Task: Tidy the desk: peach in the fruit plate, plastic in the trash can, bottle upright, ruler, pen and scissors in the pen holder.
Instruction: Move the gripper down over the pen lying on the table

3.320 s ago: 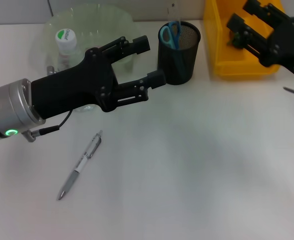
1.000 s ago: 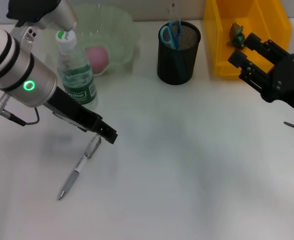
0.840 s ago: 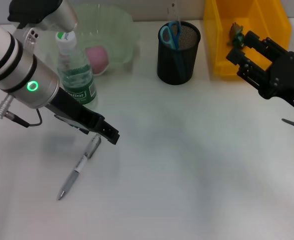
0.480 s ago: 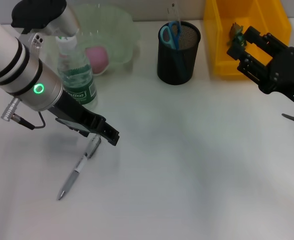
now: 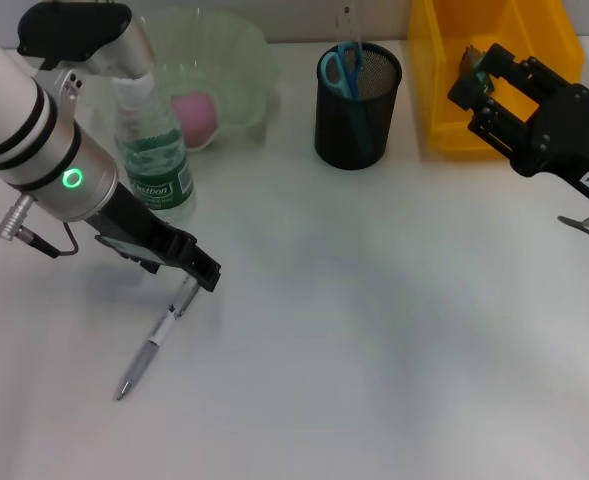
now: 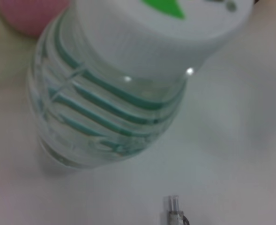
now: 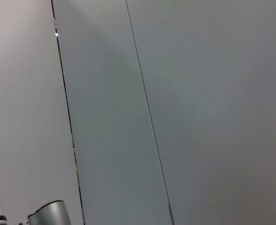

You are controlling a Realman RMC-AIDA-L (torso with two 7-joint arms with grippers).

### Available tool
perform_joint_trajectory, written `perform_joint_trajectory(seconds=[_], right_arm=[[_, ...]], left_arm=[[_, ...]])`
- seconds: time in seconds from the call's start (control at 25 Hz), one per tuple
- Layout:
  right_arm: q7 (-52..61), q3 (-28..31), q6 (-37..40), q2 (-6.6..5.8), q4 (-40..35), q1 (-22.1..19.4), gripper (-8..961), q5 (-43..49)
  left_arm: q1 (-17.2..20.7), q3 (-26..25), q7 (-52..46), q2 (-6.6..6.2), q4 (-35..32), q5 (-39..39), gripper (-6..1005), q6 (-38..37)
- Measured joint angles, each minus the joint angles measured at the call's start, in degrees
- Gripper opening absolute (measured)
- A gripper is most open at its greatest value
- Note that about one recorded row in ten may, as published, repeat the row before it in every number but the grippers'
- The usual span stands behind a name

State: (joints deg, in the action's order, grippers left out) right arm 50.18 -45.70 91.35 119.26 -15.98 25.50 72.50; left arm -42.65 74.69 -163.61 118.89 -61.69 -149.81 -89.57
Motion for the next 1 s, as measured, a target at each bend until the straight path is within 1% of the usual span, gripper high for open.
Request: perform_joint_trajectory(seconds=[0.28, 0.52, 0.64, 1.0], right_arm=[[0.0, 0.0, -1.24, 0.0, 0.0, 0.29, 617, 0.0], [0.0, 0.0, -1.31, 0.0, 0.06, 0.37, 617, 0.0], [0.0, 0.0, -1.62, 0.0, 0.15, 0.43, 616, 0.0], [0.0, 0.0, -2.0, 0.09, 0.43, 0.69, 616, 0.01]], left_arm=[[-0.32, 0.36, 0.42, -0.03, 2.95, -0.11, 830, 1.3], [-0.39, 0.37, 0.74, -0.09, 4.21, -0.15, 830, 2.49], [-0.62, 0.02, 1.32, -0.22, 6.1, -0.31, 830, 3.2], [-0.71, 0.32, 1.54, -0.25, 6.61, -0.4, 830, 3.58]])
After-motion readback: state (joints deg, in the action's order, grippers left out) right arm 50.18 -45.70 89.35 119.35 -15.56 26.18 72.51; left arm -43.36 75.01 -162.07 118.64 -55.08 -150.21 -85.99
